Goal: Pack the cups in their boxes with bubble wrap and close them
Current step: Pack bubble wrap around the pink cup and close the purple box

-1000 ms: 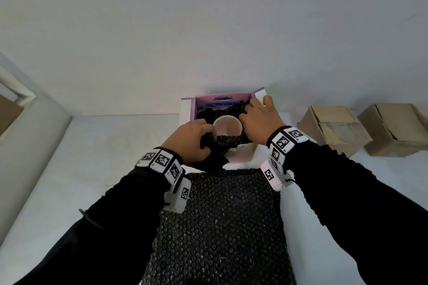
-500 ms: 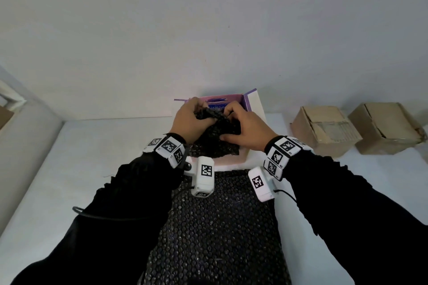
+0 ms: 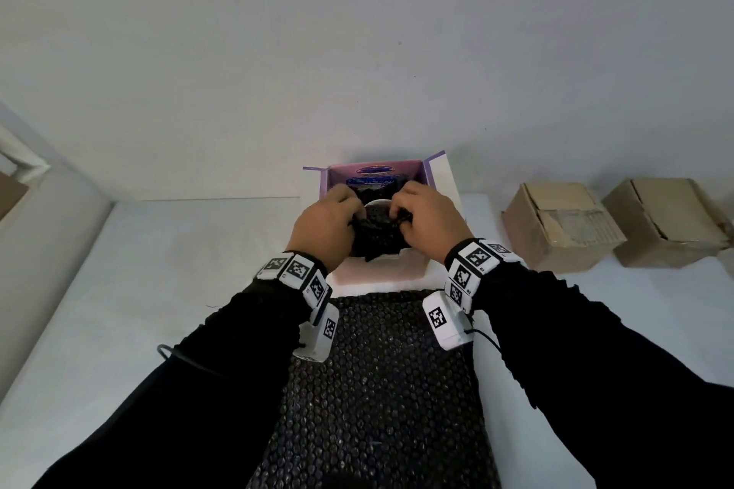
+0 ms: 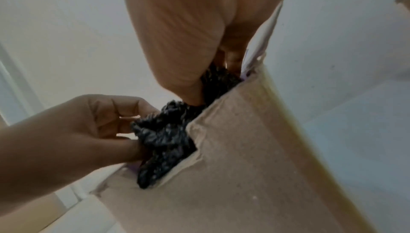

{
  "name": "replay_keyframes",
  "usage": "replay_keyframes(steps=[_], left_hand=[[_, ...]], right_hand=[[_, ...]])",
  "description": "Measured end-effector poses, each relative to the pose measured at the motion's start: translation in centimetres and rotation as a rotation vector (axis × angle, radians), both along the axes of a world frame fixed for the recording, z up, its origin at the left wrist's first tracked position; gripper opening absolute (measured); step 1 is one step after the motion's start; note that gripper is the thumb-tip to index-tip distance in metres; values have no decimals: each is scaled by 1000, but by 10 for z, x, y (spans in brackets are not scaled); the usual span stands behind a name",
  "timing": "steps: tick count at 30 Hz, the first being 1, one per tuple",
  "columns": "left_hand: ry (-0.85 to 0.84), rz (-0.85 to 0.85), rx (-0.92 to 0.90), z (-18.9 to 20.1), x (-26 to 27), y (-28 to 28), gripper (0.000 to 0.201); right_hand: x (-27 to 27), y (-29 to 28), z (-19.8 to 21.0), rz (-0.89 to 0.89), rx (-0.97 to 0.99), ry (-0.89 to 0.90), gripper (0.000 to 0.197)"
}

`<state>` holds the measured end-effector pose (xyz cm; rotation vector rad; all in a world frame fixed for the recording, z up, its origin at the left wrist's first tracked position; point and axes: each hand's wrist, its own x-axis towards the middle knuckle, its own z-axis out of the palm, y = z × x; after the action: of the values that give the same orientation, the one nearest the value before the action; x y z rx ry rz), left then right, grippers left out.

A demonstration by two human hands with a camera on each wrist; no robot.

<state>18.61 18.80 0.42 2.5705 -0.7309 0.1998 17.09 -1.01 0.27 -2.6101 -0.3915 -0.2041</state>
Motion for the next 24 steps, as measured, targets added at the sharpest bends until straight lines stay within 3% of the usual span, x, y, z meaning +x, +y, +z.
replay_keyframes(steps=[3, 7, 9, 11, 14, 15, 20, 24], left_hand=[[90, -137, 115, 2, -4, 0, 22], [154, -169, 58, 4, -8, 3, 21], [152, -190, 92, 0, -9, 1, 33], [171, -194, 135, -7, -7, 1, 45], [196, -189, 107, -12, -5, 2, 38], [210, -189, 93, -11, -4, 2, 35], [282, -107, 185, 1, -6, -2, 28], [290, -91, 278, 1, -3, -5, 33]], right_hand=[[-3, -8, 6, 67, -59, 95, 18], [-4, -11, 15, 130, -187, 166, 24], [0, -13, 17, 119, -197, 215, 29], [1, -12, 18, 106, -121, 260, 22], [2, -6, 17, 141, -230, 323, 48], [3, -2, 18, 147, -294, 343, 48], [4, -3, 21, 165, -228, 337, 22], [2, -10, 19, 218, -202, 315, 18]])
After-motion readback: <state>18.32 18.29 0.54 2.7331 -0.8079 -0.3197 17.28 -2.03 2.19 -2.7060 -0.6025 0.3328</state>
